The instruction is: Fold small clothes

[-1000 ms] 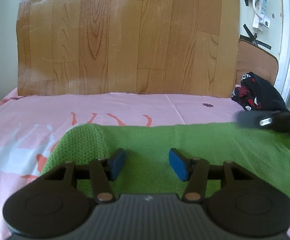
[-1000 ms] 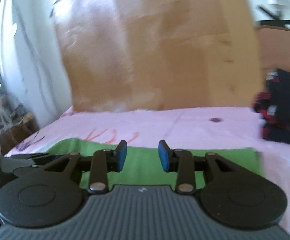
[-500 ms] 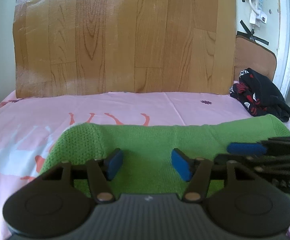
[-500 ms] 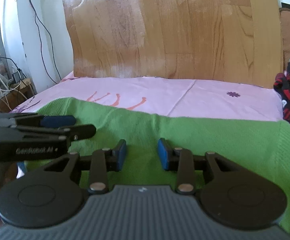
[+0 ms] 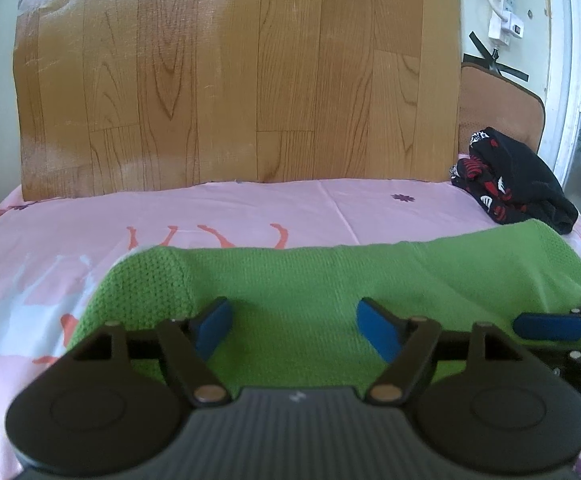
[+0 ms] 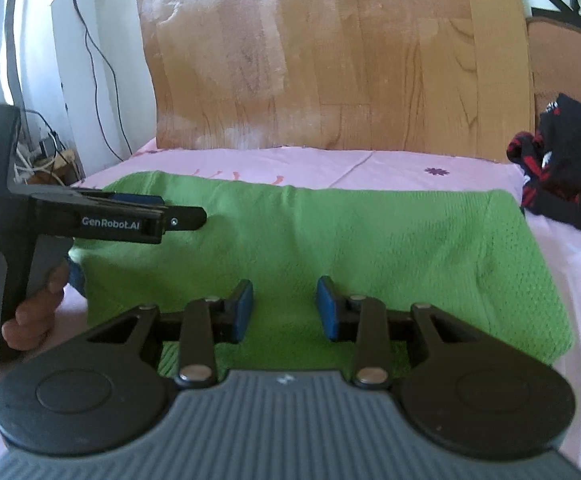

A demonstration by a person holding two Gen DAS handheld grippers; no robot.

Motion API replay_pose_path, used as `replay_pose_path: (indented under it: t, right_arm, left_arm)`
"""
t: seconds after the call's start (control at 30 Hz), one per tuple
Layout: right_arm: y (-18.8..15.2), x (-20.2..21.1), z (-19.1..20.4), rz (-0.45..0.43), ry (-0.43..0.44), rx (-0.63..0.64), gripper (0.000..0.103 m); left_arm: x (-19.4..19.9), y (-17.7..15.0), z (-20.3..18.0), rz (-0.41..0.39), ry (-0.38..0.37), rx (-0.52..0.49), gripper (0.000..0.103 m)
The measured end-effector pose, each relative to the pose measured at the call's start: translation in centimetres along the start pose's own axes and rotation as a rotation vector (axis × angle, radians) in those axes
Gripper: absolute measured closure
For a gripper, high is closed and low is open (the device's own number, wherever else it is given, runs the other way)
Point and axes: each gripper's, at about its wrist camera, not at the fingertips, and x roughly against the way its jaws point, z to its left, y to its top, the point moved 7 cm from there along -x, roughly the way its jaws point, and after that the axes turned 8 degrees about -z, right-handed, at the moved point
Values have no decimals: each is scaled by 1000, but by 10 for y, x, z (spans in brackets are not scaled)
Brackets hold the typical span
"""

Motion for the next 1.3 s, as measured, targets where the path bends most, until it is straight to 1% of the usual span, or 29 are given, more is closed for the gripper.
replay_pose_path:
  t: [0.13,0.33,0.4,0.47,0.53,0.77,1.0,1.03,1.07,1.13,1.3]
  right_arm:
    - [0,0,0,-7,5,-8,64]
    - [-1,3,-5,-12,32,-60,64]
    - [-1,3,-4,-12,40,-62,61]
    - [-1,4,-3,-10,52,-59,55]
    - [-1,3,-1,-8,58,-50,53]
    - [-1,4,-1,-7,60,-45,52]
    - [-1,5,-3,-7,68,-55,52]
    - [-1,5,-3,-8,70,-58,52]
    - [0,5,-4,-9,75,-67,48]
    - [0,5,-6,-13,99,-98,46]
    - [1,6,-9,-15,114,-126,46]
  left_arm:
    - [0,0,-1,2,6,-11,30]
    - [-1,-1,-3,8,7,-28,26]
    - [-1,-1,-3,9,10,-35,26]
    - [-2,-1,-4,8,13,-41,26]
    - [-2,-1,-4,8,14,-43,26]
    - [-2,-1,-4,4,18,-53,24]
    - [-3,-2,-4,7,13,-58,19]
    - [-3,-2,-5,9,10,-59,17]
    - [-3,-2,-5,11,8,-61,17]
    - [-4,-2,-5,13,9,-63,17]
    - [-5,-2,-6,18,11,-72,17]
